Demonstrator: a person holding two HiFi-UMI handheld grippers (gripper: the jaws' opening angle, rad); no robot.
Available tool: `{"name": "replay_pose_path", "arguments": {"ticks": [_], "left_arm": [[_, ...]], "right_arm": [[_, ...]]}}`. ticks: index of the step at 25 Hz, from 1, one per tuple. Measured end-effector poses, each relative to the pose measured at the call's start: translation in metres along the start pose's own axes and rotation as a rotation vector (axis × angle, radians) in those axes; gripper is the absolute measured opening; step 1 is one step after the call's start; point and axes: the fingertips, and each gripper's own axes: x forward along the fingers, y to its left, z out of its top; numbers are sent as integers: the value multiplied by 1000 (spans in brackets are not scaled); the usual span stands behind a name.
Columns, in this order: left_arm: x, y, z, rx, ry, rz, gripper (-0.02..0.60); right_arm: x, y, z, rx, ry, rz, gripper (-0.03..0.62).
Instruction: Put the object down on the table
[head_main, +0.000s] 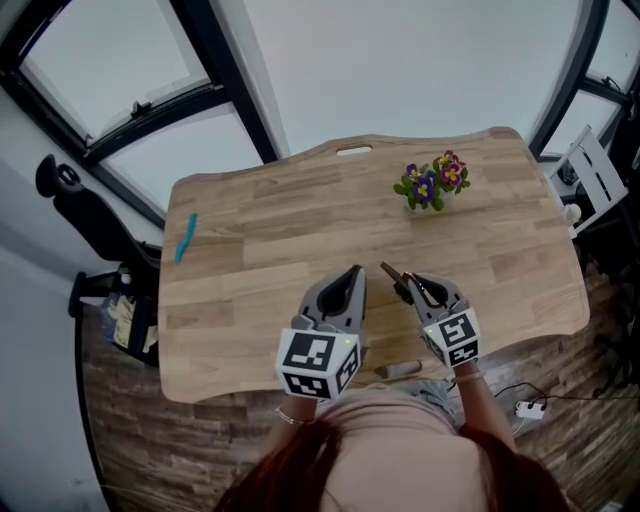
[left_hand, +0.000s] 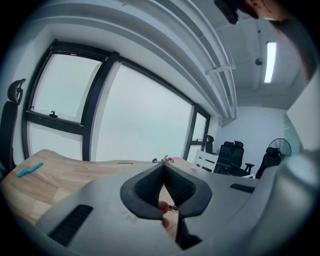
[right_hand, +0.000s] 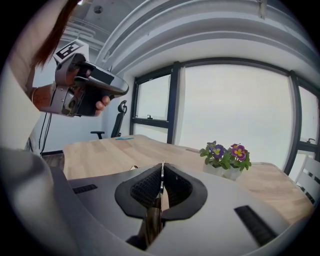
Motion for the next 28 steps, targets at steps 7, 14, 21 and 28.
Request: {"name": "replay_pose_path", "arguments": {"ticks": [7, 14, 21, 28], "left_arm": [[5, 10, -3, -18, 8, 23, 2], [8, 18, -7, -31, 13, 40, 2], [13, 21, -11, -43, 28, 36, 2], [18, 18, -15, -43, 49, 15, 2]], "right_arm": [[14, -4, -28, -43, 61, -4, 5], [25, -8, -48, -82, 101, -6, 5], [33, -16, -58, -143, 125, -32, 5], [40, -26, -66, -165, 137, -59, 5]]}}
